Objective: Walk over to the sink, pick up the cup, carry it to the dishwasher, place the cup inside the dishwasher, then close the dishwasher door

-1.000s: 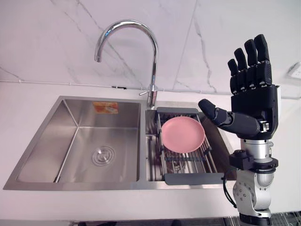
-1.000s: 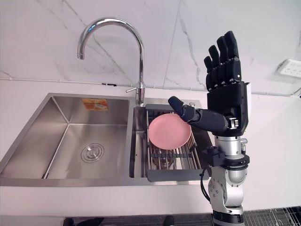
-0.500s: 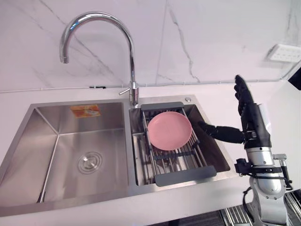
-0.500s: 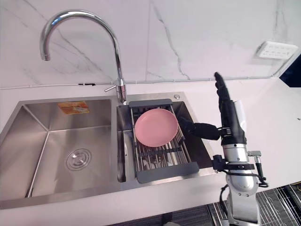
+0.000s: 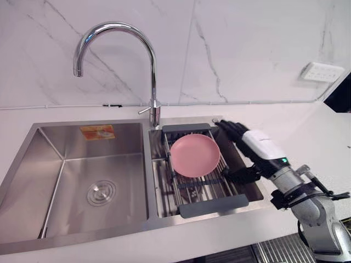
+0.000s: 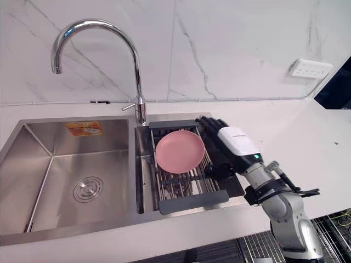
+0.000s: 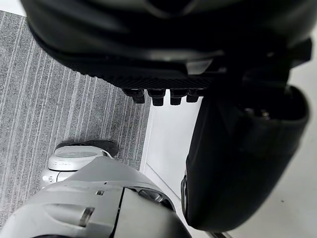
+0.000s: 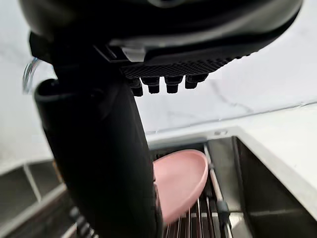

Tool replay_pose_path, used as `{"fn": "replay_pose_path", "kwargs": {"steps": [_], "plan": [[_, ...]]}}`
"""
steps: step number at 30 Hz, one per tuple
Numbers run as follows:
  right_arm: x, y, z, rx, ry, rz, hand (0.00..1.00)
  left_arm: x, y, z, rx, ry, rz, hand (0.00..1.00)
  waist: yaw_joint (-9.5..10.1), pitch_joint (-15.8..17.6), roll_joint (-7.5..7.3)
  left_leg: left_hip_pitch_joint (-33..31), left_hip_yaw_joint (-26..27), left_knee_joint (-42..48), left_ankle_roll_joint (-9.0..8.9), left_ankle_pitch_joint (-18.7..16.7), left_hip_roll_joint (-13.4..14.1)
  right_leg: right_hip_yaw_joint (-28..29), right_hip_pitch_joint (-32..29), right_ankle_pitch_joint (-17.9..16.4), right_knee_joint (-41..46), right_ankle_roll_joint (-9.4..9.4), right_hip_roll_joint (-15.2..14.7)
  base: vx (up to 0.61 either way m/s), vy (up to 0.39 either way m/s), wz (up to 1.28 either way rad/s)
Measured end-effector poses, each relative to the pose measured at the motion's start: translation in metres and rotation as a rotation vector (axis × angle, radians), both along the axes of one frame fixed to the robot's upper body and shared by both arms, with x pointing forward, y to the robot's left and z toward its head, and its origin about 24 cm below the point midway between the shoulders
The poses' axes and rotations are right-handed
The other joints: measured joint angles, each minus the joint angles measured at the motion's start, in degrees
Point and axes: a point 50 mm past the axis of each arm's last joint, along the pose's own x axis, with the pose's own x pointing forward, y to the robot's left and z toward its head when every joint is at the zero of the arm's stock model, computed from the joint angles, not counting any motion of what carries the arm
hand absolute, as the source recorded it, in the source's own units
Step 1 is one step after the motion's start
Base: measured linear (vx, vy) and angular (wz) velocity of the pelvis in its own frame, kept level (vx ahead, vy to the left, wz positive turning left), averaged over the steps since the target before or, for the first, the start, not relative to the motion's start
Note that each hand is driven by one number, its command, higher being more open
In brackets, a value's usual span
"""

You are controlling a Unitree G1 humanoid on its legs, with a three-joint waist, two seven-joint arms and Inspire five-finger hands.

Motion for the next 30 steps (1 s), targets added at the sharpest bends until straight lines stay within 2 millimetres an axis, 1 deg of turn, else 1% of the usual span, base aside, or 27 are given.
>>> {"fn": "replay_pose_path", "kwargs": {"steps": [4, 5, 12, 16, 20, 24, 30], "plan": [[0.004, 0.013, -0.001, -0.097, 0.015, 0.063, 1.0, 0.0, 0.0, 0.0, 0.004, 0.009, -0.019, 1.0, 0.02, -0.2, 0.01, -0.1, -0.3, -0.2, 0.05, 0.0, -0.1, -0.3, 0.0, 0.0, 0.0, 0.01, 0.0, -0.01, -0.007, 0.03], [0.006, 0.017, -0.001, -0.147, 0.01, 0.081, 1.0, 0.0, 0.0, 0.0, 0.002, 0.014, -0.022, 1.0, 0.06, -0.6, 0.06, -0.2, -0.4, -0.4, 0.12, 0.1, -0.1, -0.4, -0.1, 0.0, 0.0, 0.01, -0.1, -0.01, -0.009, 0.05], [0.013, 0.025, -0.006, -0.283, 0.01, 0.135, 1.0, -0.005, -0.002, -0.002, -0.007, 0.046, -0.025, 1.0, 0.22, -3.0, 0.18, -0.4, -0.9, -1.0, 0.5, 0.4, -0.4, -0.9, -0.2, 0.0, 0.0, 0.02, -0.3, -0.01, -0.007, 0.05], [0.014, 0.031, -0.009, -0.36, -0.001, 0.157, 1.0, -0.005, 0.0, -0.002, -0.001, 0.053, -0.039, 1.0, 0.22, -3.4, -0.01, -0.4, -1.0, -1.2, 0.45, 0.7, -0.4, -1.1, -0.2, 0.0, 0.0, -0.02, -0.3, 0.0, -0.001, 0.01], [0.015, 0.031, -0.013, -0.397, -0.007, 0.148, 1.0, -0.006, -0.001, -0.002, -0.001, 0.055, -0.044, 1.0, 0.17, -3.5, 0.05, -0.3, -1.3, -1.8, 0.19, 1.3, -0.5, -1.4, -0.2, -0.1, -0.1, -0.05, -0.3, -0.05, -0.031, 0.04], [0.017, 0.025, -0.02, -0.429, -0.014, 0.115, 1.0, -0.005, -0.001, -0.002, 0.0, 0.059, -0.063, 1.0, 0.11, -3.7, 0.25, -0.1, -1.5, -2.5, -0.1, 2.0, -0.5, -1.6, -0.2, -0.1, -0.1, -0.06, -0.3, -0.04, -0.027, 0.02], [0.014, 0.022, -0.032, -0.453, -0.01, 0.099, 1.0, -0.005, -0.002, -0.003, -0.004, 0.071, -0.076, 1.0, 0.07, -4.0, 0.77, -0.1, -1.7, -2.8, -0.27, 2.4, -0.4, -1.7, -0.3, -0.1, -0.3, -0.09, -0.3, -0.01, -0.006, 0.0]]}}
